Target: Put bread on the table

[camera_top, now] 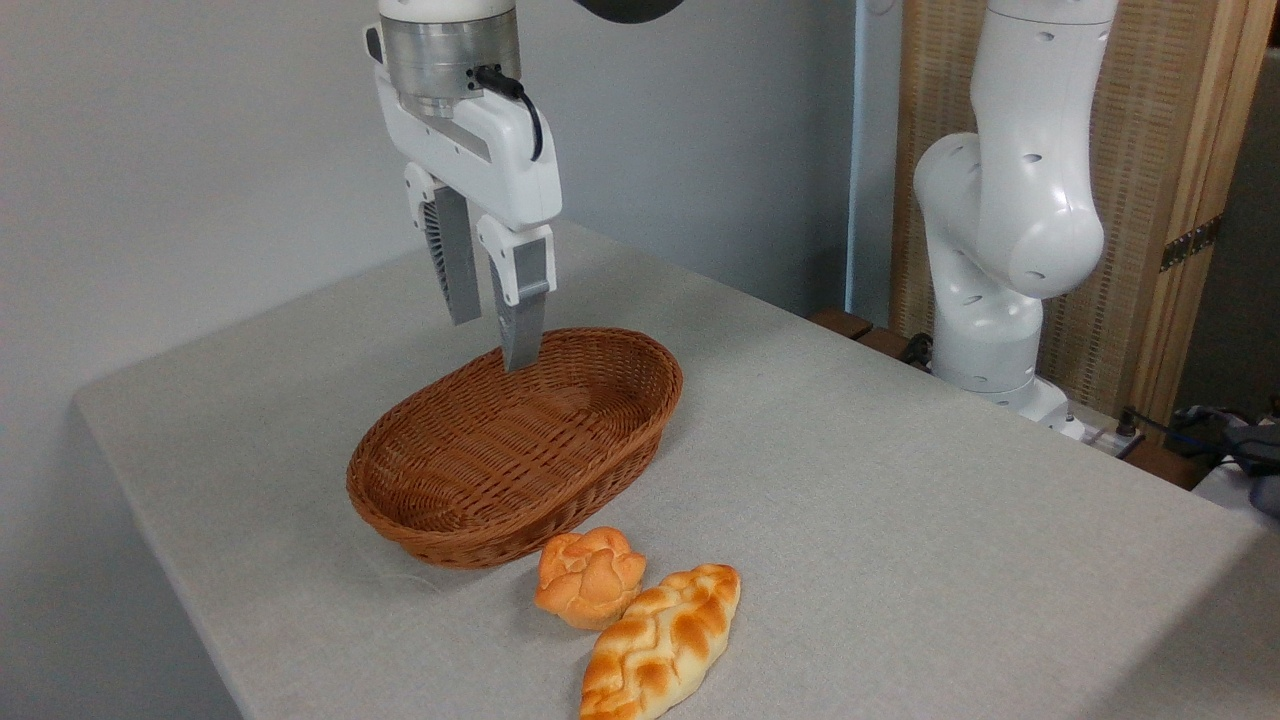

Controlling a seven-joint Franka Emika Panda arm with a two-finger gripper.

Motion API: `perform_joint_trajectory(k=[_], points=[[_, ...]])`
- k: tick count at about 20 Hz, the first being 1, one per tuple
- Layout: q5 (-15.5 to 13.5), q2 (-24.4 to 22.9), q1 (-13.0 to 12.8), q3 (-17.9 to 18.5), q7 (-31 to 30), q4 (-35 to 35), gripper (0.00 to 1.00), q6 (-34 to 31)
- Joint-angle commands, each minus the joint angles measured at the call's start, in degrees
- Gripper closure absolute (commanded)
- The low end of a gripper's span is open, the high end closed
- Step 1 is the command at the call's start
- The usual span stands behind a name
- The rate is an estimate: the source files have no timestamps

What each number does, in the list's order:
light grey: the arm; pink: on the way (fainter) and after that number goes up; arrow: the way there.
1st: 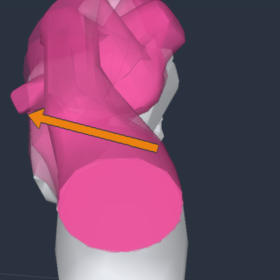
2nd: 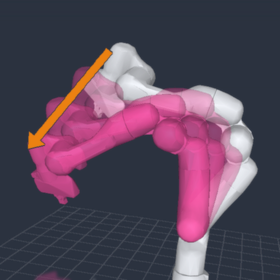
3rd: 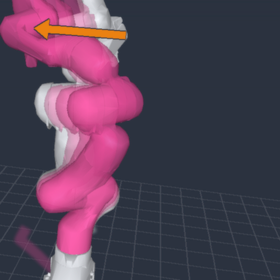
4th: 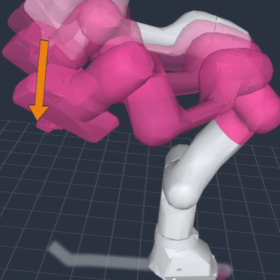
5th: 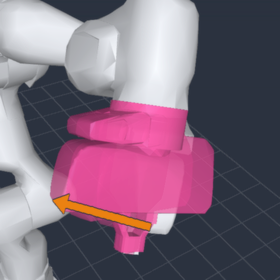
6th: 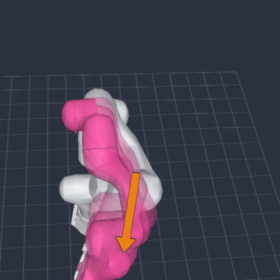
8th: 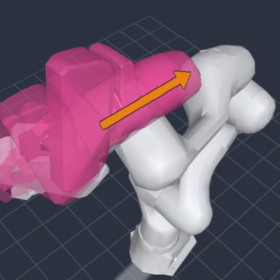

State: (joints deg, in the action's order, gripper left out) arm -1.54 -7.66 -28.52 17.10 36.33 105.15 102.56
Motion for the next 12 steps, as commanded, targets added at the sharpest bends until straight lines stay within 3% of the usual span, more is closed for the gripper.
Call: perform_joint_trajectory(k=[1, 12], points=[[0.84, -0.08, 0.13, -0.04, -1.09, -0.83, 0.0, -2.1], [0.84, -0.43, 0.31, 0.39, -1.79, -0.83, 0.0, -2.02]])
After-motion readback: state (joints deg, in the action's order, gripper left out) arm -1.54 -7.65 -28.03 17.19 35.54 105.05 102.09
